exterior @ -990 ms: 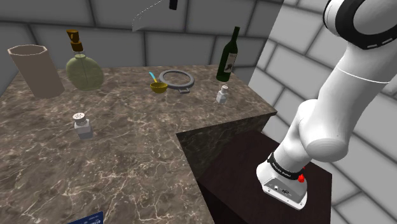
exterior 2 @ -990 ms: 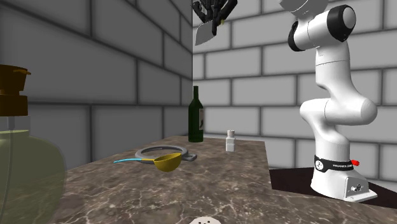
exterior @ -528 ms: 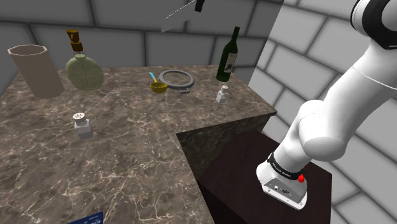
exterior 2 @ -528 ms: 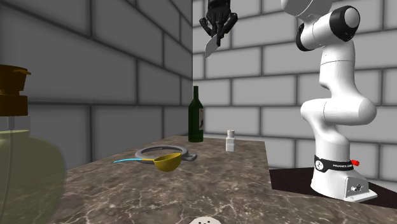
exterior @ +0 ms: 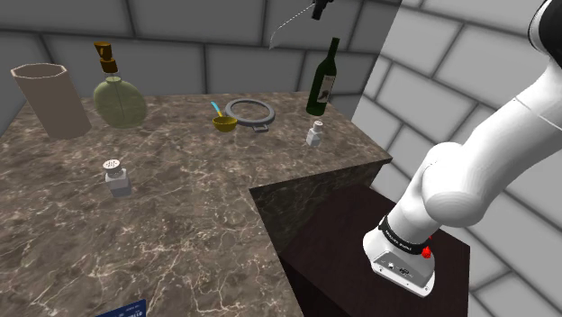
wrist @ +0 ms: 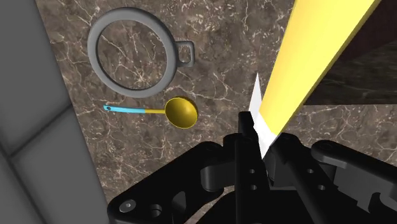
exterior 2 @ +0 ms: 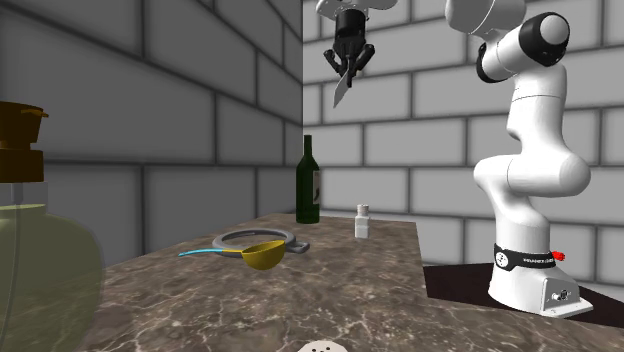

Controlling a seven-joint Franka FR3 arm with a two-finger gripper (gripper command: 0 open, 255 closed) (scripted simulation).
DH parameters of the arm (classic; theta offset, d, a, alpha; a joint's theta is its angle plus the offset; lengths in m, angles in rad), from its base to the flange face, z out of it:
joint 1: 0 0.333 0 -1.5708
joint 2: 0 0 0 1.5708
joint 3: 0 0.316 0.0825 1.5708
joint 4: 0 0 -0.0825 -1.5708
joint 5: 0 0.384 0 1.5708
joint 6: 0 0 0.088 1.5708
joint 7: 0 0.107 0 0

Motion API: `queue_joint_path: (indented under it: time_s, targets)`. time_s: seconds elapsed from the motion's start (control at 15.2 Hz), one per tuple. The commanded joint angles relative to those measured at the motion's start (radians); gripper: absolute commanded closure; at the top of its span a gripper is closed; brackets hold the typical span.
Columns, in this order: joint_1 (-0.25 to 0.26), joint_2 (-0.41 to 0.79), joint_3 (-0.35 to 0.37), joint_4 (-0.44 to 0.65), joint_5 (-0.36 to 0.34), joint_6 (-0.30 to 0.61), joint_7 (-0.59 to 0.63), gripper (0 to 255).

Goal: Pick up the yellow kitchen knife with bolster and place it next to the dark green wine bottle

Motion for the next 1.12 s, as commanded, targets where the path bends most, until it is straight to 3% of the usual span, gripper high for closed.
queue_joint_path:
  time_s: [0.0,0.53,1.06]
  targets:
    - [-0.017,-0.027,-0.026,-0.030,-0.009,0.002,-0.044,255]
    - [-0.084,-0.071,-0.150,-0.054,-0.045,-0.024,-0.235,255]
    - [-0.145,-0.040,-0.300,0.002,-0.063,-0.054,-0.450,255]
